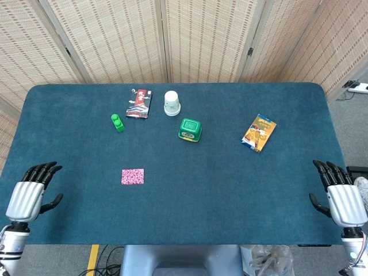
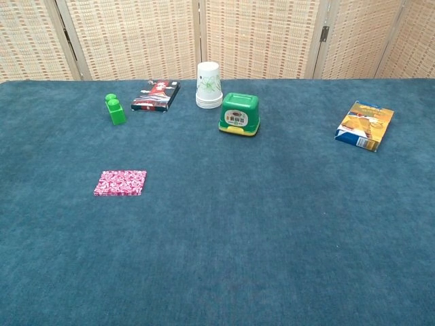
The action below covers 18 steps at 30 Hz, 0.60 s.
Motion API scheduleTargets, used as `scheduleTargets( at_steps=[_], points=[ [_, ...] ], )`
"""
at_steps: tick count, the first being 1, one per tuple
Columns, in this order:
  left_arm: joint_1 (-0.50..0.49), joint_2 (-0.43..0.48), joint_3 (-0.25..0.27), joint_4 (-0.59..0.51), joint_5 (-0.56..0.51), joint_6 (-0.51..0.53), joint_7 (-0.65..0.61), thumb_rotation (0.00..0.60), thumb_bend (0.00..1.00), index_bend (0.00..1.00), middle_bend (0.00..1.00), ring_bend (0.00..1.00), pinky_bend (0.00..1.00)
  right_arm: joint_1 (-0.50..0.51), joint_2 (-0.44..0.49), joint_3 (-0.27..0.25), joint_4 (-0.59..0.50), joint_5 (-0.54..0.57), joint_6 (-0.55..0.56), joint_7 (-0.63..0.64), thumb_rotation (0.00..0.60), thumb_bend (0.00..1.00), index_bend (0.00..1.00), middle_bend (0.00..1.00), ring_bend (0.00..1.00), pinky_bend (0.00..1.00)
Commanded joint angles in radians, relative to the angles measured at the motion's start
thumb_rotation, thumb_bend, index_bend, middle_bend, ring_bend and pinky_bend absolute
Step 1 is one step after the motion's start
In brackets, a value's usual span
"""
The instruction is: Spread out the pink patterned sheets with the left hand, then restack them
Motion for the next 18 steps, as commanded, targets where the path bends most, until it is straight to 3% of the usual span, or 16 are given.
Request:
scheduleTargets(
  at_steps=[1, 8, 11, 18],
  points=[
    [-0.063, -0.018, -0.022, 0.026, 0.023, -0.057, -0.019, 0.6, 0.28, 0.26, 0.31, 0.32, 0.33, 0.001, 0.003, 0.001, -0.003, 0.0, 0.001, -0.002, 0.6, 0.38, 0.04, 0.16, 0.1, 0.13],
    [-0.188, -0.063, -0.033, 0.084, 0.056, -0.187, -0.038, 0.6, 0.33, 0.28, 0.48, 0.5, 0.7, 0.004, 0.011, 0.002, -0.012, -0.012, 0.005, -0.007, 0.6, 0.38, 0.04, 0.17, 0.11, 0.13],
    [-0.24, -0.083, -0.032, 0.113, 0.045, -0.267, -0.056, 0.6, 0.41, 0.33, 0.69, 0.67, 0.88, 0.004, 0.015, 0.001, -0.016, -0.014, 0.006, -0.011, 0.6, 0.38, 0.04, 0.17, 0.11, 0.13],
    [-0.331, -0.096, -0.015, 0.108, -0.036, -0.467, -0.054, 0.6, 0.48, 0.3, 0.88, 0.85, 0.99, -0.001, 0.019, -0.001, -0.021, -0.017, 0.014, -0.01, 0.6, 0.38, 0.04, 0.19, 0.12, 0.13]
  ],
)
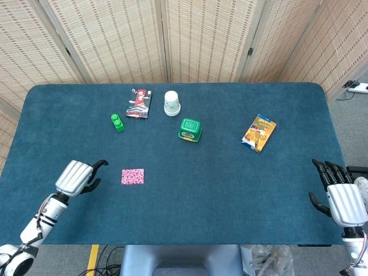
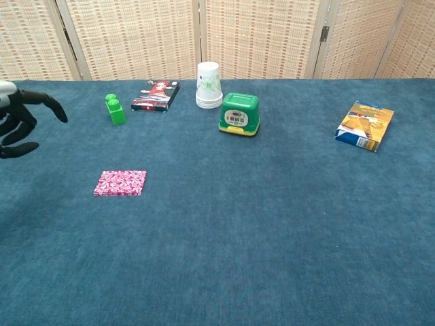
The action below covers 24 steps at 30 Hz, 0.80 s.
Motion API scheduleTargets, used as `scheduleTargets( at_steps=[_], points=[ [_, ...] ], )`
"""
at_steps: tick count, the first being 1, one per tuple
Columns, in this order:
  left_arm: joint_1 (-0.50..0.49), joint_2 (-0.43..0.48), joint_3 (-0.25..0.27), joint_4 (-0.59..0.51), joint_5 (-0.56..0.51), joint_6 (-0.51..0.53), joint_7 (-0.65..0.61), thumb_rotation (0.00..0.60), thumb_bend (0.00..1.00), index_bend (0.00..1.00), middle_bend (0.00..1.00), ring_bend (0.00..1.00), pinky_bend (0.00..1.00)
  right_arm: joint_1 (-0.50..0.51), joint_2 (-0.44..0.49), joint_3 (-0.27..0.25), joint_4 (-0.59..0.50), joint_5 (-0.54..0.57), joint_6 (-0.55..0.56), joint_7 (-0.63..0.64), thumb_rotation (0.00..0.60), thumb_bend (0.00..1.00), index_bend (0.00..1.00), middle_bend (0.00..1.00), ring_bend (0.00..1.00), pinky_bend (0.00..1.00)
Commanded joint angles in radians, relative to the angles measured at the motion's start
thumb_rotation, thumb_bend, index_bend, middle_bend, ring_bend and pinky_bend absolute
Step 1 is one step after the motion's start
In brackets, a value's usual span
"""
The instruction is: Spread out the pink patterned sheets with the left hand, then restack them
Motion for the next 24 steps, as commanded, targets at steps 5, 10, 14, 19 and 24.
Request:
scheduleTargets(
  at_steps=[5, 10, 14, 19, 24],
  points=[
    [-0.092, -0.025, 0.023, -0.006, -0.114, -0.191, 0.023, 0.6, 0.53, 0.26, 0.94, 0.89, 1.0, -0.004, 0.0, -0.003, 0.004, 0.006, -0.002, 0.005, 0.6, 0.38, 0.04, 0.19, 0.12, 0.13],
    [-0.113, -0.05, 0.029, 0.0, -0.173, -0.238, 0.049, 0.6, 0.56, 0.23, 0.95, 0.91, 1.0, -0.002, -0.003, -0.004, 0.006, 0.005, -0.005, 0.007, 0.6, 0.38, 0.04, 0.19, 0.12, 0.13],
    [-0.124, -0.068, 0.037, -0.001, -0.192, -0.251, 0.057, 0.6, 0.56, 0.22, 0.96, 0.92, 1.0, -0.001, -0.007, -0.004, 0.012, 0.012, -0.012, 0.011, 0.6, 0.38, 0.04, 0.19, 0.12, 0.13],
    [-0.143, -0.1, 0.043, 0.032, -0.223, -0.282, 0.057, 0.6, 0.56, 0.22, 0.96, 0.92, 1.0, 0.0, -0.009, -0.006, 0.014, 0.01, -0.015, 0.016, 0.6, 0.38, 0.04, 0.2, 0.13, 0.16],
    [-0.154, -0.124, 0.038, 0.063, -0.245, -0.279, 0.061, 0.6, 0.56, 0.22, 0.96, 0.92, 1.0, -0.004, -0.007, -0.006, 0.016, 0.012, -0.011, 0.019, 0.6, 0.38, 0.04, 0.2, 0.13, 0.16]
  ],
)
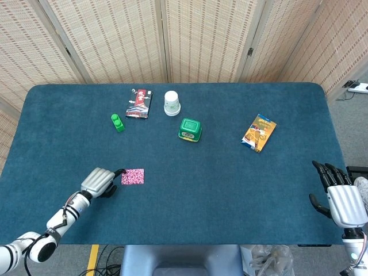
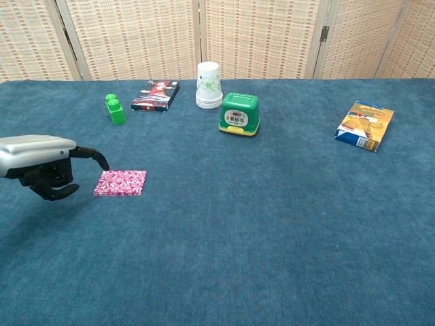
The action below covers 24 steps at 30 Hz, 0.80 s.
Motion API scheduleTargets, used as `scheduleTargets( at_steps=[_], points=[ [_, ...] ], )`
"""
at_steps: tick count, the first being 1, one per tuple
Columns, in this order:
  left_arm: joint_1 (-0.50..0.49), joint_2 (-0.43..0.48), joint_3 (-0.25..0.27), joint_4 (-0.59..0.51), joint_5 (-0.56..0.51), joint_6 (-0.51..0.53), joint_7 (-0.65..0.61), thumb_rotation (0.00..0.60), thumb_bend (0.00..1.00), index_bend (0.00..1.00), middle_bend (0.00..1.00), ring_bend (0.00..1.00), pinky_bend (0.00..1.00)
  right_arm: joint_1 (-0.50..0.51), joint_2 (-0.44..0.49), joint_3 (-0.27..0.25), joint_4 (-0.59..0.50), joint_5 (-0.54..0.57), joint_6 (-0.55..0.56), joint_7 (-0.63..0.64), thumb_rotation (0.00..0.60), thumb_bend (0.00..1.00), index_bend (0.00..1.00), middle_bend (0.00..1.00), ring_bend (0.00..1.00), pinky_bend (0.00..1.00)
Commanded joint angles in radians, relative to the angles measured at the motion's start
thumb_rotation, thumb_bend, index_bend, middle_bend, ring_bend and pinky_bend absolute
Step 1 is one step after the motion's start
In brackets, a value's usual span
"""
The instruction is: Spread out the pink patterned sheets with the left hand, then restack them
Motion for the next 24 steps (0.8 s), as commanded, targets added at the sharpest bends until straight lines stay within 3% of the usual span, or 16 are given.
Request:
scheduleTargets(
  at_steps=[1, 12, 24],
  points=[
    [-0.008, -0.012, -0.004, 0.016, -0.017, -0.002, 0.002, 0.6, 0.56, 0.22, 0.96, 0.92, 1.0, -0.001, 0.001, 0.001, 0.0, 0.006, -0.001, 0.0, 0.6, 0.38, 0.04, 0.2, 0.13, 0.16],
    [-0.036, -0.042, 0.005, 0.056, -0.067, -0.034, 0.03, 0.6, 0.56, 0.22, 0.96, 0.92, 1.0, -0.002, 0.001, 0.003, 0.003, 0.014, -0.004, 0.003, 0.6, 0.38, 0.04, 0.2, 0.13, 0.18],
    [-0.047, -0.015, 0.041, -0.003, -0.074, -0.043, 0.076, 0.6, 0.56, 0.23, 0.97, 0.93, 1.0, 0.0, 0.002, 0.005, 0.003, 0.018, -0.008, 0.002, 0.6, 0.38, 0.04, 0.21, 0.13, 0.18]
  ],
)
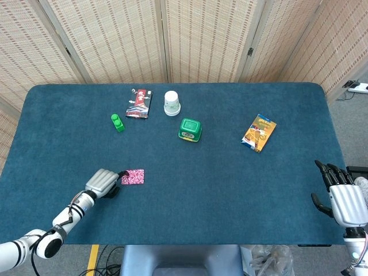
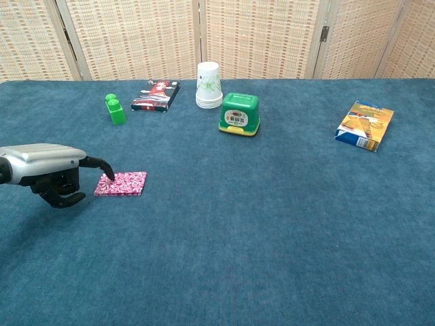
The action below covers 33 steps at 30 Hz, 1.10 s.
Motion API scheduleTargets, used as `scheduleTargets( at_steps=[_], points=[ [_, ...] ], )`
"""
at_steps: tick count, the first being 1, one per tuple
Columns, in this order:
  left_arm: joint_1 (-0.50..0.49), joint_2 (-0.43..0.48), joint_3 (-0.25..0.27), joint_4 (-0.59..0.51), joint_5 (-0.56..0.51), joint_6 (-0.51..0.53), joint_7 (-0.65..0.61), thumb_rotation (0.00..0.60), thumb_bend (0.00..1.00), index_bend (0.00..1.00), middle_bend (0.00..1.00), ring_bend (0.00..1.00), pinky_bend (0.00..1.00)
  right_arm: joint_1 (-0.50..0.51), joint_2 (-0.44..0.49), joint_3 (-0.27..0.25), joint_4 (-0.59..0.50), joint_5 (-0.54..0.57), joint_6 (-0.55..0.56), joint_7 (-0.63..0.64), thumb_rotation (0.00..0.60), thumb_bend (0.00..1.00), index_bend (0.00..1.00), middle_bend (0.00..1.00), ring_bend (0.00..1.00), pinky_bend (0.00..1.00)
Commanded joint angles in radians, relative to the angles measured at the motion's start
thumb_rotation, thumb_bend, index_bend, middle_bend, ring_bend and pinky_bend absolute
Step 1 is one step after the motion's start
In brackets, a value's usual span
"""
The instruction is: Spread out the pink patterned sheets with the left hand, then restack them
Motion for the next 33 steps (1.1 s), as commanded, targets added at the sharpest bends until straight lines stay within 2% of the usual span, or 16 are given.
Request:
scheduleTargets(
  at_steps=[1, 8, 13, 16, 23, 33],
  points=[
    [-0.002, 0.016, 0.014, -0.027, 0.0, -0.002, 0.02, 0.6, 0.56, 0.24, 0.97, 0.93, 1.0, -0.001, 0.0, 0.0, 0.0, 0.0, 0.001, 0.0, 0.6, 0.38, 0.04, 0.21, 0.13, 0.18],
    [0.001, 0.069, 0.044, -0.118, 0.011, 0.004, 0.044, 0.6, 0.56, 0.24, 0.97, 0.93, 1.0, -0.006, 0.0, 0.0, 0.002, 0.0, 0.009, 0.003, 0.6, 0.38, 0.04, 0.21, 0.13, 0.18],
    [-0.016, 0.135, 0.069, -0.214, -0.013, -0.041, 0.068, 0.6, 0.56, 0.25, 0.97, 0.93, 1.0, -0.008, -0.001, 0.002, 0.002, 0.0, 0.015, 0.004, 0.6, 0.38, 0.04, 0.21, 0.13, 0.18],
    [-0.017, 0.146, 0.059, -0.24, -0.03, -0.024, 0.069, 0.6, 0.56, 0.25, 0.97, 0.93, 1.0, -0.008, -0.002, 0.0, 0.003, -0.002, 0.014, 0.005, 0.6, 0.38, 0.04, 0.21, 0.13, 0.18],
    [0.004, 0.085, 0.032, -0.177, -0.019, 0.076, 0.076, 0.6, 0.56, 0.25, 0.97, 0.93, 1.0, -0.009, -0.002, -0.001, 0.006, -0.001, 0.013, 0.009, 0.6, 0.38, 0.04, 0.21, 0.13, 0.19],
    [-0.018, -0.002, 0.008, -0.062, -0.075, 0.056, 0.077, 0.6, 0.56, 0.24, 0.97, 0.93, 1.0, -0.012, -0.004, -0.001, 0.013, 0.005, 0.011, 0.016, 0.6, 0.38, 0.04, 0.21, 0.13, 0.19]
  ],
)
